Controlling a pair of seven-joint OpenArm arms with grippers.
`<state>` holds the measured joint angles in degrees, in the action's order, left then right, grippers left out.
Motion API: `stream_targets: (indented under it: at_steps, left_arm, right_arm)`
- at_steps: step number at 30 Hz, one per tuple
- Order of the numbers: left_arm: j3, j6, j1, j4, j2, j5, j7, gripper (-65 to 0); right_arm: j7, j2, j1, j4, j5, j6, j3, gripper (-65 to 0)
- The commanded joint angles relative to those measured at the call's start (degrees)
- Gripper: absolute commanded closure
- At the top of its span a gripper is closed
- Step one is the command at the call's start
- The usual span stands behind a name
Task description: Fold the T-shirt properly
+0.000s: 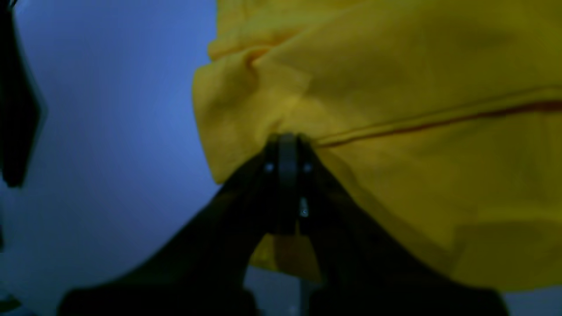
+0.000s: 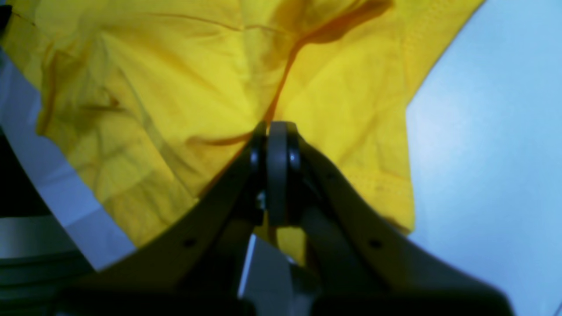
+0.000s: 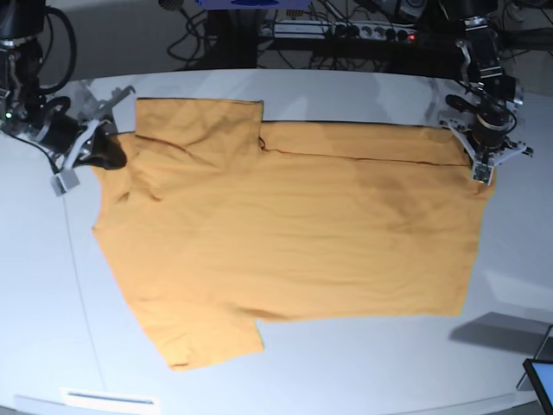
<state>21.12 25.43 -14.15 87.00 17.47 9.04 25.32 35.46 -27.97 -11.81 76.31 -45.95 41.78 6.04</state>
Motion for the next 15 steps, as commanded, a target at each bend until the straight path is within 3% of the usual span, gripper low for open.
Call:
stream_targets:
  at_steps: [1, 15]
  left_arm:
    - [0.6, -0.7, 0.2, 1.1, 1.0, 0.0, -0.7, 0.0]
    - [4.1, -0.7, -1.1, 9.1, 1.8, 0.1, 6.6, 0.0]
  right_arm:
    - [5.4, -1.2, -0.9, 0.7, 4.9, -1.8, 0.0, -0.3]
    - [8.7, -1.2, 3.2, 3.9, 4.9, -1.8, 0.0, -0.3]
